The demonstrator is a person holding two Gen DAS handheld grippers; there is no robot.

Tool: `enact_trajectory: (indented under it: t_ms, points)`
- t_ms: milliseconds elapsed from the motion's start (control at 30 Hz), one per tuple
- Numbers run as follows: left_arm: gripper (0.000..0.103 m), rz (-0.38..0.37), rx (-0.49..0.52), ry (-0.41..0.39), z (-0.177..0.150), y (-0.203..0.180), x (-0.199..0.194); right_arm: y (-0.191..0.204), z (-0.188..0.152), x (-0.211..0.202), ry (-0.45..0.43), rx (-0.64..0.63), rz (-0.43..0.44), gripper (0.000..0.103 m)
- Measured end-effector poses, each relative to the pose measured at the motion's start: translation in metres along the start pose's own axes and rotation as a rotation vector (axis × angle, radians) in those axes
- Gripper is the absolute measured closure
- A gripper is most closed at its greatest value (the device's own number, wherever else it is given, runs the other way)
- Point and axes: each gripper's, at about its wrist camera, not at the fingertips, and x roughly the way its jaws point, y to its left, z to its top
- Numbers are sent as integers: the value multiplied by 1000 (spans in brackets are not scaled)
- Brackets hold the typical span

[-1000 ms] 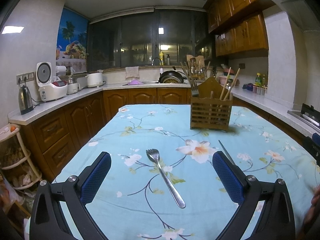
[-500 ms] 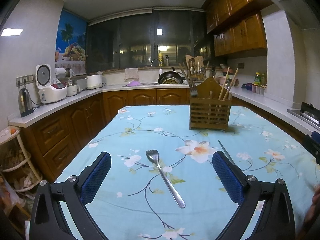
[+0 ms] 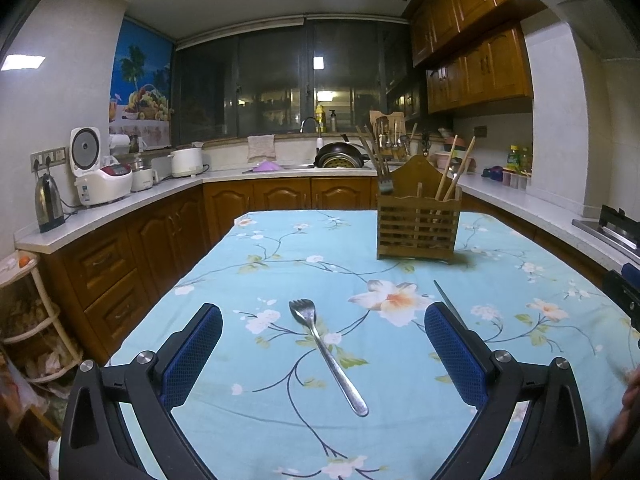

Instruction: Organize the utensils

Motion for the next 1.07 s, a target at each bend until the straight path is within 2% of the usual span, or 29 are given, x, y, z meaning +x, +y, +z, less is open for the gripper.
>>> enact_trajectory:
  t_ms: [1067]
  points:
    - [1, -15, -20, 25, 4, -4, 7, 6, -1, 0, 23, 3, 0, 0]
